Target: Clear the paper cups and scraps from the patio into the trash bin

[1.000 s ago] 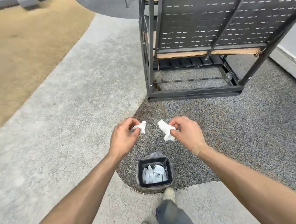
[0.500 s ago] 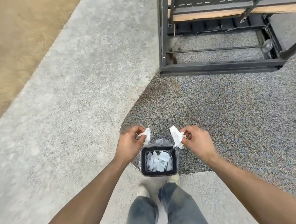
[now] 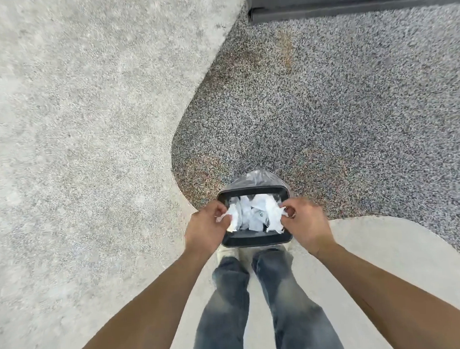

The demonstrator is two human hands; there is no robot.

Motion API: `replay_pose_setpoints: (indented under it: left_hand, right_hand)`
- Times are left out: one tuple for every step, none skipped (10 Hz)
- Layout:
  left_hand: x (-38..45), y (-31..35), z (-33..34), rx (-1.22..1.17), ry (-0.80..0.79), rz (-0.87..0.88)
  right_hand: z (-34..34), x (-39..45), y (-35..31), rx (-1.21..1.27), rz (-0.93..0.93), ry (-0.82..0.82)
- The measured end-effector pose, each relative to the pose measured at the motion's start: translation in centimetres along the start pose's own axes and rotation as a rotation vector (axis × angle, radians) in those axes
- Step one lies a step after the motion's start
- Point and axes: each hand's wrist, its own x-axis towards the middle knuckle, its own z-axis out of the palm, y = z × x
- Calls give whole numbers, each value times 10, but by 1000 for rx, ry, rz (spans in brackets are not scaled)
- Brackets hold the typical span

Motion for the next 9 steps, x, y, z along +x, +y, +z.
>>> replay_pose_setpoints:
  left_hand:
    - [36,-35,55,71,-83,-88]
    - [57,-55,87,121,-102,-120]
    - [76,-69,117,165,-100,-138]
    - [90,-75,145,213,-117,-128]
    - [93,-76,154,246,-128,-116]
    - [87,-73,149,233,-137,-134]
    - [81,-67,135,241,-158,-132]
    - [66,-52,105,195,-141,-72]
    - [51,-38,77,160,-154,1]
  right_hand:
    - [61,34,29,-51,47,-60]
    - [93,53,47,-68,88,-75]
    - [122,71,61,-79,89,-73]
    - [149,86,70,-63,118,-68]
    - [158,91,70,-34,140,-93]
    - [155,87,64,-22,134,-137]
    - [142,77,56,-17,127,-134]
    - [110,60,43,1,109,-87]
    - [80,42,33,-9,99,-40]
